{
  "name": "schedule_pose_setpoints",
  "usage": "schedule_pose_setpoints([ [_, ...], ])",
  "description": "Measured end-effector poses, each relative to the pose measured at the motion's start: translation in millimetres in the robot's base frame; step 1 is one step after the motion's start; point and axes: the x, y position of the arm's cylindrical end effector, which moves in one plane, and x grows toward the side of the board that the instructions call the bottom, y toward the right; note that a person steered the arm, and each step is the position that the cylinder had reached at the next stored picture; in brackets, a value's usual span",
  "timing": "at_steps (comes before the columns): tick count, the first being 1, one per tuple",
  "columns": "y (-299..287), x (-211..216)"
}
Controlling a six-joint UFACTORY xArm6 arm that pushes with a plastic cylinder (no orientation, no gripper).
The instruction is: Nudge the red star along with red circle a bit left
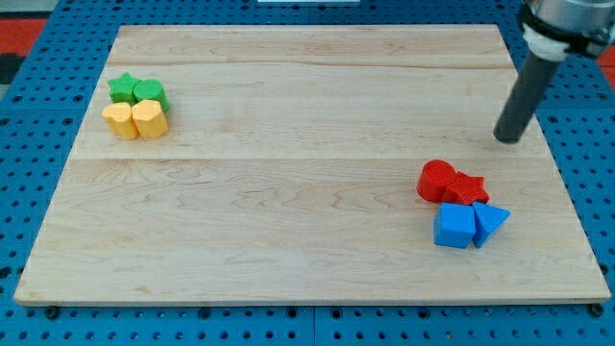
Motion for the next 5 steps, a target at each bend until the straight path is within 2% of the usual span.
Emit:
schedule_pose_setpoints([
  [2, 4.8, 60.6],
  [3, -32.0, 74.9],
  [4, -94.0, 80.0],
  [5, -119.2, 75.7],
])
